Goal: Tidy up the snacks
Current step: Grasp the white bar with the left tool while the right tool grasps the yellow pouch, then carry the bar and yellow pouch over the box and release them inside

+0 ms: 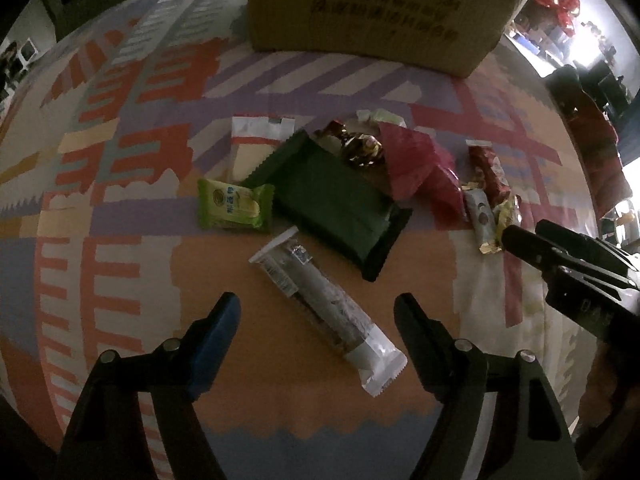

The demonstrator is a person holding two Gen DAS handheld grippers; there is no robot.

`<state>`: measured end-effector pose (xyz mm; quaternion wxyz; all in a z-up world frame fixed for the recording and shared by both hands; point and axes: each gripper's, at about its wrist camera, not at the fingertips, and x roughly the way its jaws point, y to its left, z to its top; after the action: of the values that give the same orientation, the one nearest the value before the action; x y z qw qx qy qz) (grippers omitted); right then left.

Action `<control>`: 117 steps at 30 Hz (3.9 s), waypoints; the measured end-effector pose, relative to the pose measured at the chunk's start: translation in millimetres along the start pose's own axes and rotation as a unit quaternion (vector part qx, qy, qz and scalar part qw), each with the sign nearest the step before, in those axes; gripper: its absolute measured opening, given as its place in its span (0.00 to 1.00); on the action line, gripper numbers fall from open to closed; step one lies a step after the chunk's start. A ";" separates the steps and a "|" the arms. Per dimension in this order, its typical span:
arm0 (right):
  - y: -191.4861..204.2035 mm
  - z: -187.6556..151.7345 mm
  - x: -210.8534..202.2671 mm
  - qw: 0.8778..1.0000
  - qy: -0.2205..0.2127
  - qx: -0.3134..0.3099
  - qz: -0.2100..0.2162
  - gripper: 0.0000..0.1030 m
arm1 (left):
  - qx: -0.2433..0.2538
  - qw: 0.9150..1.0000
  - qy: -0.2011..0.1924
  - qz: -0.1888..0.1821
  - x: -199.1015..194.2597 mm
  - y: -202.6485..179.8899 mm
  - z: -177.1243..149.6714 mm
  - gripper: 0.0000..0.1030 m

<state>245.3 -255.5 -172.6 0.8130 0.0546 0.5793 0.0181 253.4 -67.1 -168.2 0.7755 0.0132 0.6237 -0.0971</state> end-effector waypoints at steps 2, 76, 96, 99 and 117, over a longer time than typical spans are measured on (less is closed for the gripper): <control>0.7 1.6 3.2 1.000 0.002 0.000 0.002 0.53 | -0.004 1.000 0.004 -0.003 2.0 1.4 0.4 0.73; 58.2 35.8 -110.0 0.988 -0.132 -0.046 0.067 0.41 | 0.063 0.976 -0.204 -0.044 -142.4 -3.6 41.0 0.20; 62.5 103.7 -147.7 0.974 -0.211 -0.053 0.060 0.41 | 0.088 0.957 -0.270 -0.051 -185.0 -7.8 108.0 0.20; 62.0 114.9 -150.8 0.973 -0.218 -0.057 0.056 0.41 | 0.091 0.956 -0.273 -0.057 -187.6 -9.3 121.8 0.20; 56.8 183.5 -152.4 0.972 -0.220 -0.064 0.053 0.41 | 0.102 0.953 -0.279 -0.061 -192.5 -12.2 201.4 0.20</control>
<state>370.5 -225.7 36.1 0.9204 0.0357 0.3797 0.0863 406.6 -81.8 64.4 0.9059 0.0269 0.3685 -0.2069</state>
